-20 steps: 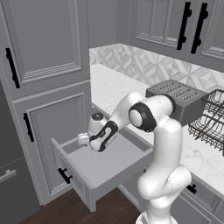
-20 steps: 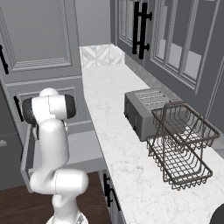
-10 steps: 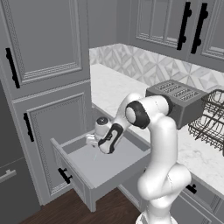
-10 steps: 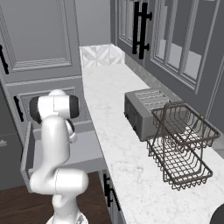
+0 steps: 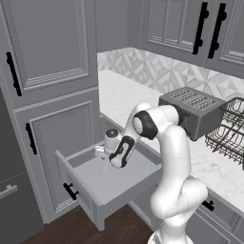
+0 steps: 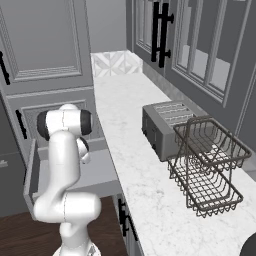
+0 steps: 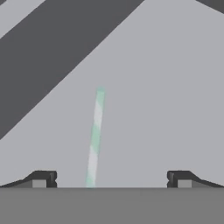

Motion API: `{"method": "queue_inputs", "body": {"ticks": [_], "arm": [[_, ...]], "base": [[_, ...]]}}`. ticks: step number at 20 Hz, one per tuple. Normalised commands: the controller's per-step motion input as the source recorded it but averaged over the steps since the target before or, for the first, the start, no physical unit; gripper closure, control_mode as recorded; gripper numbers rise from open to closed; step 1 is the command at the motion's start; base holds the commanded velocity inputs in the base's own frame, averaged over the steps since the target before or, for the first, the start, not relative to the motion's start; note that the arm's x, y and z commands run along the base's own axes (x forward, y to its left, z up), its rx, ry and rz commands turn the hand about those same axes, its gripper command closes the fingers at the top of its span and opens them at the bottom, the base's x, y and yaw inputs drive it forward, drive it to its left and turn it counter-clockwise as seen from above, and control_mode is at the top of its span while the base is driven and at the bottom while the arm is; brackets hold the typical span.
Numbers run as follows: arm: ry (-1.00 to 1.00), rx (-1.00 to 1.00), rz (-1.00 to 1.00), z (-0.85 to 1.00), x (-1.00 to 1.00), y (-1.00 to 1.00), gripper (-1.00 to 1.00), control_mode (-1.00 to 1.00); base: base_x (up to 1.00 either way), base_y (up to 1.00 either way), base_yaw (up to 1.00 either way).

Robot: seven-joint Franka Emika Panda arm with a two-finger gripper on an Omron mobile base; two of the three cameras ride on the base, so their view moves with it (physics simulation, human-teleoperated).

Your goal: Take a straw from the drawer in front and place it inside the glass cup on the dining counter.

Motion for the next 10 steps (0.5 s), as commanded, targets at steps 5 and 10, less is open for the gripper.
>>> {"method": "queue_inputs", "body": {"ticks": [5, 10], "arm": [[0.05, 0.0, 0.0, -0.03, 0.24, 0.0, -1.0, -1.0], [0.09, 0.0, 0.0, -0.11, 0.36, 0.01, -1.0, -1.0]], "base": [[0.0, 0.0, 0.0], [0.0, 0.0, 0.0]]}}
